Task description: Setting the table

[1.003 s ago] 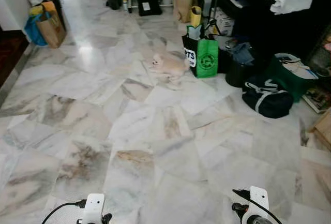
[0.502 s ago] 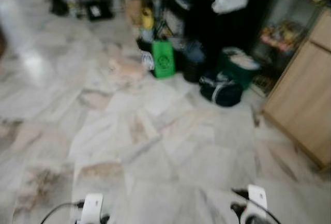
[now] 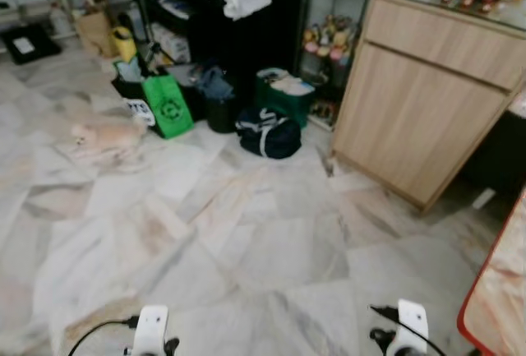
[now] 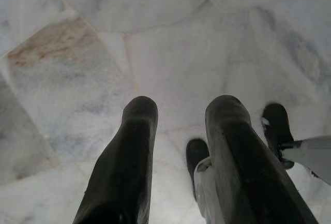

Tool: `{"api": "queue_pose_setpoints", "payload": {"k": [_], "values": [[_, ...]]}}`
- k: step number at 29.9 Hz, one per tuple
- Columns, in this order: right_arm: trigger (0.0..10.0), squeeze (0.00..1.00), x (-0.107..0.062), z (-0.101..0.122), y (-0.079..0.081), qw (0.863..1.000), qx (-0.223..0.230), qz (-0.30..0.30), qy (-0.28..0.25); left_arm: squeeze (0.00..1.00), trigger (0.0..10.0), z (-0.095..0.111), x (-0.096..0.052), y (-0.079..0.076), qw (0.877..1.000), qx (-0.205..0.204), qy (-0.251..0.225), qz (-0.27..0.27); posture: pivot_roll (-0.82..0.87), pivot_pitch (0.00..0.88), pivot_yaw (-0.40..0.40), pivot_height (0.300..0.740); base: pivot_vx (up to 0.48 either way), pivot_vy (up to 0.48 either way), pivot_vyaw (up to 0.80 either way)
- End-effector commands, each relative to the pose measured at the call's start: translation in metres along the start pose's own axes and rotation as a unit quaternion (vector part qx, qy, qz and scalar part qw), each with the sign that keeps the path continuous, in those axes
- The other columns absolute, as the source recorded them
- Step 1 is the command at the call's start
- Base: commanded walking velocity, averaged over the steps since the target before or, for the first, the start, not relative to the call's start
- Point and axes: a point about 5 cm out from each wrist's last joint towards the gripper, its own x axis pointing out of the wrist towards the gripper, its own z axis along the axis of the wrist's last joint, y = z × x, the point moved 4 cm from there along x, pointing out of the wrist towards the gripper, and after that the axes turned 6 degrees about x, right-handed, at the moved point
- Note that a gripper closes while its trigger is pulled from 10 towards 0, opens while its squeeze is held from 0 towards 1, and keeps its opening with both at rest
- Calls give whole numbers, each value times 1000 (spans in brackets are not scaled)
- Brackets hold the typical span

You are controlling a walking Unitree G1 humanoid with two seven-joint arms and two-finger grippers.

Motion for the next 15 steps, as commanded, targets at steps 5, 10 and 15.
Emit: {"api": "queue_pose_setpoints", "payload": {"k": [5, 10, 15], "values": [[10000, 0, 0, -3, 2, 1000, 1, 1, 4, 0, 10000, -6, -1, 3, 1000, 15, 10, 2, -35, 33, -14, 740, 0, 0, -739], [10000, 0, 0, -4, 1, 1000, 2, 0, 5, 0, 10000, -6, -1, 2, 1000, 17, 8, 0, -35, 34, -15, 740, 0, 0, -741], [10000, 0, 0, -4, 1, 1000, 3, 0, 5, 0, 10000, -4, -1, 1, 1000, 17, 4, -4, -34, 34, -14, 740, 0, 0, -744]]}}
